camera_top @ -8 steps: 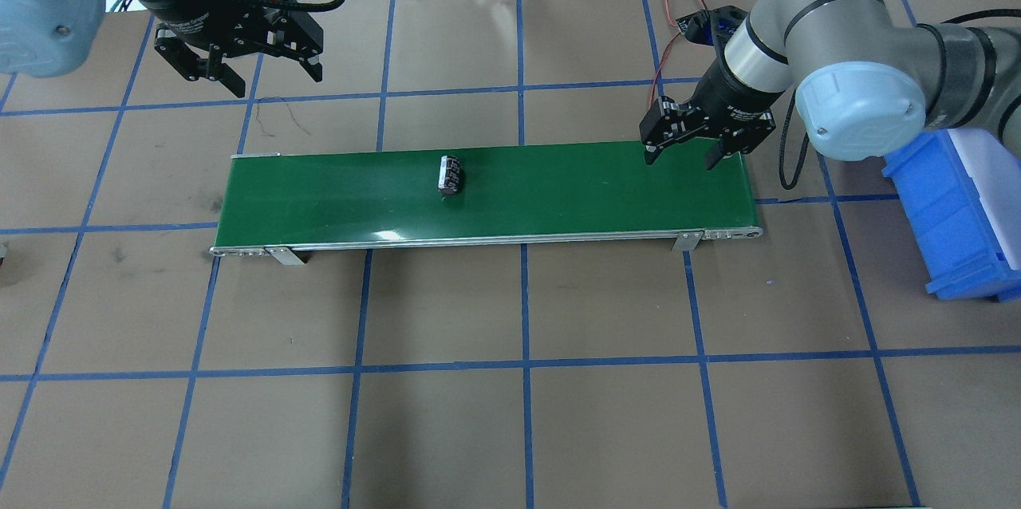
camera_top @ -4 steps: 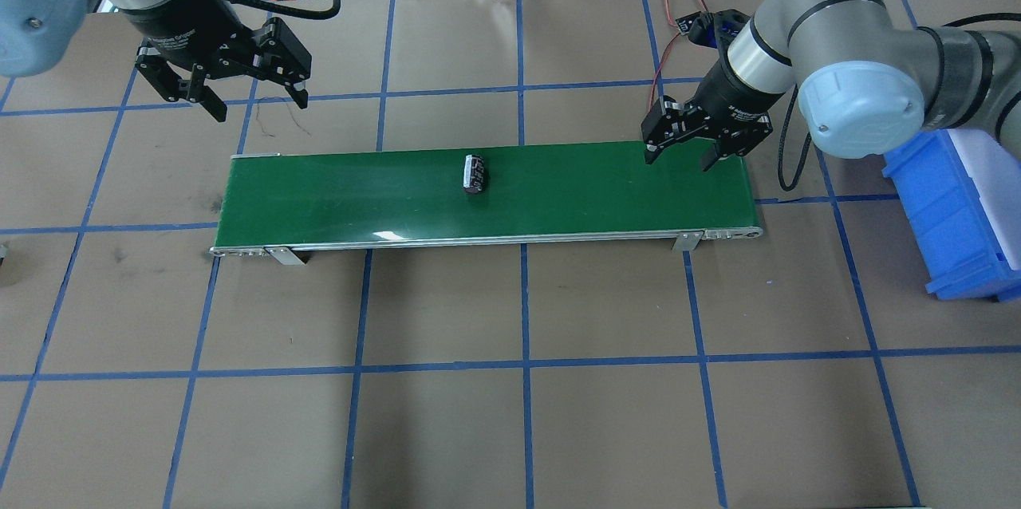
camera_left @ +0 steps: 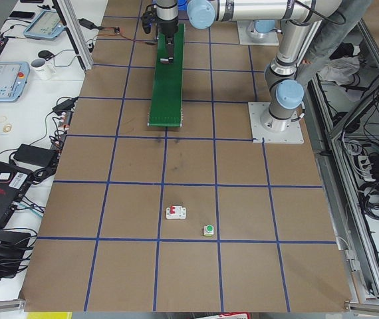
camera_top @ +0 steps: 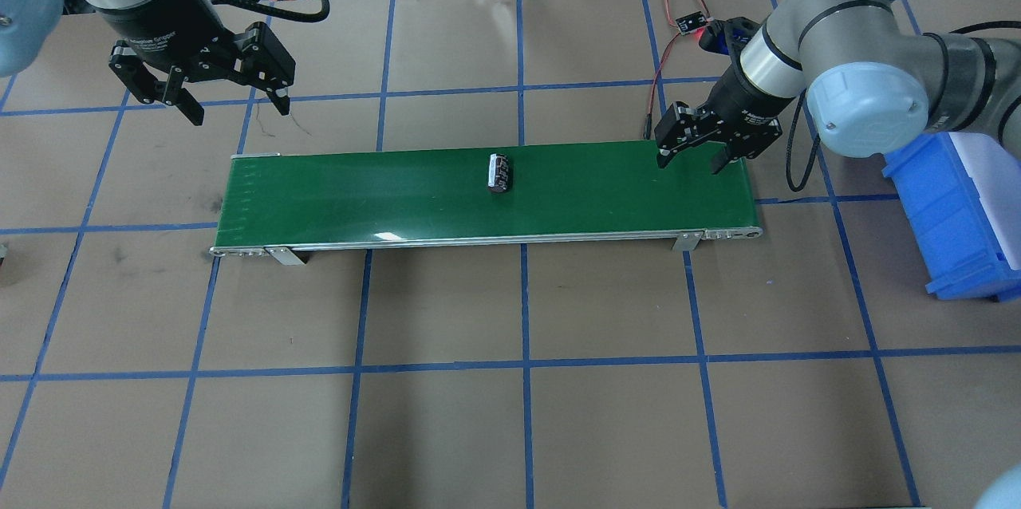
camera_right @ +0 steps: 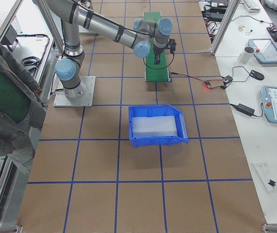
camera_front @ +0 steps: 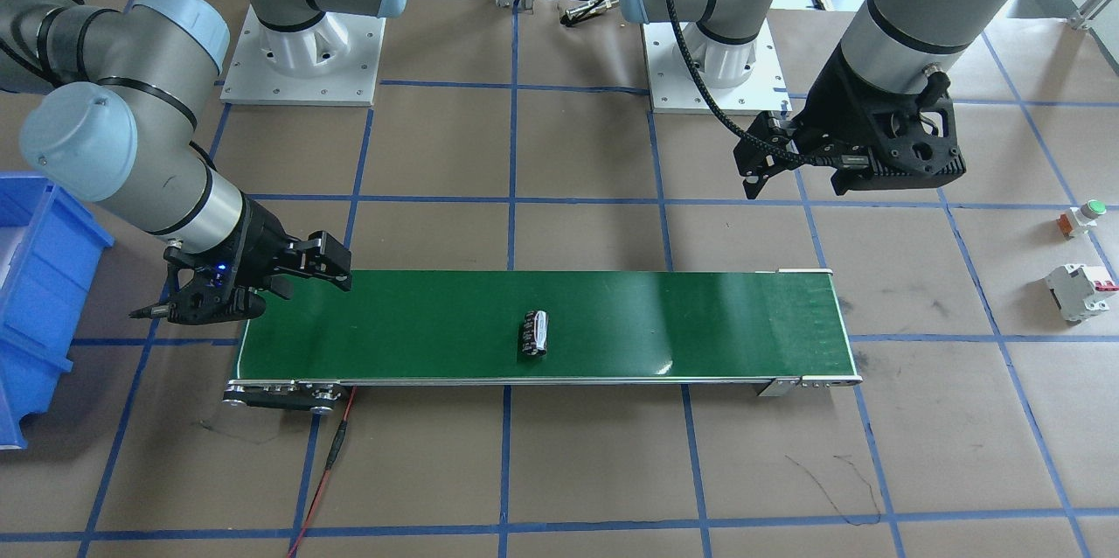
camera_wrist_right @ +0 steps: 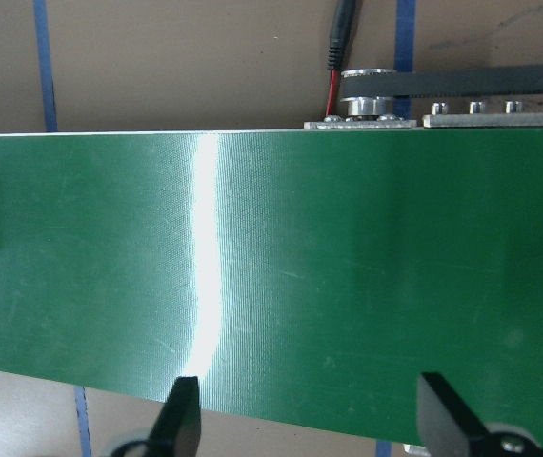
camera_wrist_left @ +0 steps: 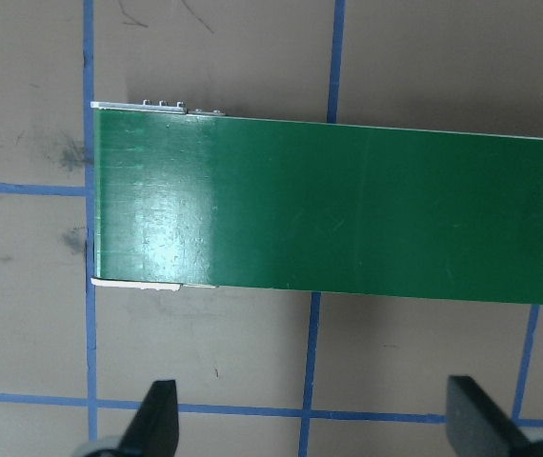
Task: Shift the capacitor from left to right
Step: 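Raise the left gripper away while the right gripper moves to the belt's far end, then grasp the capacitor arriving on the belt with the right gripper, then lift the capacitor with the right gripper and carry it to the blue bin, then lower the capacitor onto the white foam and open the right gripper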
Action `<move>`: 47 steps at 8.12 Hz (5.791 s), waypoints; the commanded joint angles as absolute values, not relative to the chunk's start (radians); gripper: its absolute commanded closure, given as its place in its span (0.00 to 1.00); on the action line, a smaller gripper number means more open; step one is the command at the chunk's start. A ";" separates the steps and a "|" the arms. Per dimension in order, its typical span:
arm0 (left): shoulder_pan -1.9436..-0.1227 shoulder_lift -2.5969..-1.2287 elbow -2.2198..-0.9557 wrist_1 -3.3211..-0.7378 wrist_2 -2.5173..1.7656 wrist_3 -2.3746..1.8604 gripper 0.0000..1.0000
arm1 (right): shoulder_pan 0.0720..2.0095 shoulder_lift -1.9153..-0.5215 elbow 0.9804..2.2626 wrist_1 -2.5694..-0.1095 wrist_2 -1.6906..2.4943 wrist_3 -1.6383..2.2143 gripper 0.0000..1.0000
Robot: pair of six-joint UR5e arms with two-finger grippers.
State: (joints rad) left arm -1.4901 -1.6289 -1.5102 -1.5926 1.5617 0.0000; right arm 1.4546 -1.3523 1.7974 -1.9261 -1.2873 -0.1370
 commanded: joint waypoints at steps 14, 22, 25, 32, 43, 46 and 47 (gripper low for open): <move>-1.491 -1.617 -1.517 -1.591 1.592 0.080 0.00 | 1.440 -1.292 1.815 -1.933 -1.232 -0.147 0.14; -1.491 -1.615 -1.516 -1.588 1.592 0.080 0.00 | 1.424 -1.250 1.799 -1.985 -1.238 -0.143 0.15; -1.491 -1.614 -1.516 -1.588 1.592 0.080 0.00 | 1.424 -1.232 1.799 -2.014 -1.236 -0.141 0.20; -1.491 -1.614 -1.516 -1.588 1.592 0.080 0.00 | 1.407 -1.232 1.798 -2.025 -1.249 -0.160 1.00; -1.491 -1.614 -1.513 -1.586 1.591 0.080 0.00 | 1.037 -1.367 1.680 -1.908 -1.750 -0.583 1.00; -1.491 -1.614 -1.513 -1.586 1.591 0.080 0.00 | 0.941 -1.333 1.683 -1.920 -1.773 -0.646 1.00; -1.491 -1.614 -1.513 -1.586 1.591 0.080 0.00 | 0.921 -1.298 1.683 -1.959 -1.770 -0.688 1.00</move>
State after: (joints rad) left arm -1.4910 -1.6137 -1.5125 -1.5861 1.5907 0.0798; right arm 0.9626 -1.3456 1.6819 -1.9162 -1.7701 -0.6305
